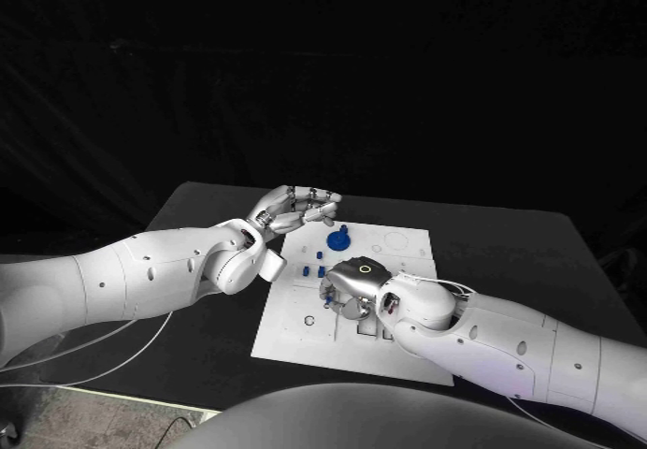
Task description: Assemble the parts on the task board
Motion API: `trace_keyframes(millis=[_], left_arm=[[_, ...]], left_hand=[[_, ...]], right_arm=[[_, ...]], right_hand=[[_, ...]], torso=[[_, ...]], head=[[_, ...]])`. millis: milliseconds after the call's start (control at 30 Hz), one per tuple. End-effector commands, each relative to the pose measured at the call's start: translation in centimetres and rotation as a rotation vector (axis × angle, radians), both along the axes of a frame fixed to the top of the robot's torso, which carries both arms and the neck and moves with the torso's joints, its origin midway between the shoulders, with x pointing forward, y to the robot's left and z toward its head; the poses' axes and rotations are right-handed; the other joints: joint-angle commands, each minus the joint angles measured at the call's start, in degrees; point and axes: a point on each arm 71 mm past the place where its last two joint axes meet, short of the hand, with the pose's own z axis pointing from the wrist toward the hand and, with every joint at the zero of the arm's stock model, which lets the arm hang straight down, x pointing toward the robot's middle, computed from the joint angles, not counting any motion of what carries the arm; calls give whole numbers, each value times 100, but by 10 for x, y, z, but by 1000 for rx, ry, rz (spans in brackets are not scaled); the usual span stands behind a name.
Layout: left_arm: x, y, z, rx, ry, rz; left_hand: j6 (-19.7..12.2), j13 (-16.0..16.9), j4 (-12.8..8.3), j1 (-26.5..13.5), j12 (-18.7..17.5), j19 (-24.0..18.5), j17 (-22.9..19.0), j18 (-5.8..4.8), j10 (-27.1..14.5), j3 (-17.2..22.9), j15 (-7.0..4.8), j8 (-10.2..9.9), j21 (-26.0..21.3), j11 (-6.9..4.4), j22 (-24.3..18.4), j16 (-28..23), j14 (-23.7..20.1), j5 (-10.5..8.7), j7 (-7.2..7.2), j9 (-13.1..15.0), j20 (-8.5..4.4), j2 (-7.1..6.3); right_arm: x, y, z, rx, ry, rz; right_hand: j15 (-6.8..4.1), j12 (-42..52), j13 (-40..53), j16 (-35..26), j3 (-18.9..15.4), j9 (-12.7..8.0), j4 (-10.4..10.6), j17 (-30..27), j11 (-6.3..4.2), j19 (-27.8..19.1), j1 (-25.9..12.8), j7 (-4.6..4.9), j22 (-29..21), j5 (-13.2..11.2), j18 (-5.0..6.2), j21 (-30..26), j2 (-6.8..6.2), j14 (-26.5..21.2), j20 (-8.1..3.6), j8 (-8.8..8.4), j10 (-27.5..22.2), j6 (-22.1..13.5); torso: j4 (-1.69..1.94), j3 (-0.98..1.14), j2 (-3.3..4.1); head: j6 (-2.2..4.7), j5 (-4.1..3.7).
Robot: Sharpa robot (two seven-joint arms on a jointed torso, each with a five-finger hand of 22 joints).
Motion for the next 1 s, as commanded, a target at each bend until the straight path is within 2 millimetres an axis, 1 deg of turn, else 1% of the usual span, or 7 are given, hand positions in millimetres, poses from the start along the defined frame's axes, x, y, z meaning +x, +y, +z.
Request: trace_keyframes(millis=[33, 367, 600, 700, 867, 1000], left_arm=[[0, -2, 0, -15, 7, -16], [0, -3, -1, -11, 15, -19], [-1, -3, -3, -9, 21, -21], [-1, -3, -4, -8, 24, -21], [-1, -2, -5, -5, 28, -21], [-1, -2, -5, -3, 30, -20]], left_hand=[[-38, -12, 5, 19, 29, 20, -8, 8, -51, -31, 33, 39, -40, -10, -3, 27, -17, 36, 14, -9, -11, 64], [-42, -16, 5, 24, 31, 23, -10, 5, -56, -34, 36, 39, -40, -11, -3, 30, -16, 36, 18, -10, -10, 65], [-44, -18, 6, 25, 32, 24, -10, 4, -61, -36, 38, 39, -41, -11, -3, 32, -16, 35, 20, -12, -10, 67], [-44, -18, 6, 25, 32, 24, -10, 4, -61, -36, 38, 39, -41, -11, -3, 32, -16, 35, 20, -12, -10, 67], [-48, -21, 7, 27, 32, 26, -12, 2, -67, -39, 42, 38, -41, -10, -2, 34, -16, 35, 22, -13, -9, 69], [-48, -21, 7, 27, 32, 26, -12, 2, -67, -39, 42, 38, -41, -10, -2, 34, -16, 35, 22, -13, -9, 69]], right_arm=[[-2, 0, -2, -7, 10, 4], [-3, 0, -2, 1, 16, 1], [-4, 0, -1, 8, 16, -3], [-4, 0, -1, 12, 17, -5], [-4, -1, 0, 20, 22, -10], [-4, 0, 0, 26, 26, -13]], right_hand=[[-15, -15, -10, -32, -4, 8, -26, 343, -4, -9, 73, 4, 897, 26, 60, -25, -6, 60, -33, -20, 35, -23], [-15, -13, -11, -33, -2, 7, -27, 341, -4, -12, 74, 4, 895, 33, 62, -32, -5, 58, -33, -23, 42, -23], [-16, -11, -12, -38, 0, 6, -28, 335, -5, -16, 74, 6, 893, 42, 63, -39, -4, 55, -33, -27, 49, -26], [-16, -11, -12, -38, 0, 6, -28, 335, -5, -16, 74, 6, 893, 42, 63, -39, -4, 55, -33, -27, 49, -26], [-16, -11, -15, -39, 3, 5, -19, 333, -3, -18, 65, 11, 892, 59, 65, -45, 4, 54, -33, -33, 55, -28], [-15, -13, -18, -33, 4, 4, -10, 338, -1, -19, 55, 14, 891, 71, 65, -49, 11, 57, -32, -37, 57, -29]], torso=[[1, -2, 0], [0, -3, 0], [8, 0, 2], [1, -3, 0], [3, -4, 3], [2, -3, 7]], head=[[0, -8], [0, -11], [0, -16], [0, -12], [0, -15], [0, -3]])
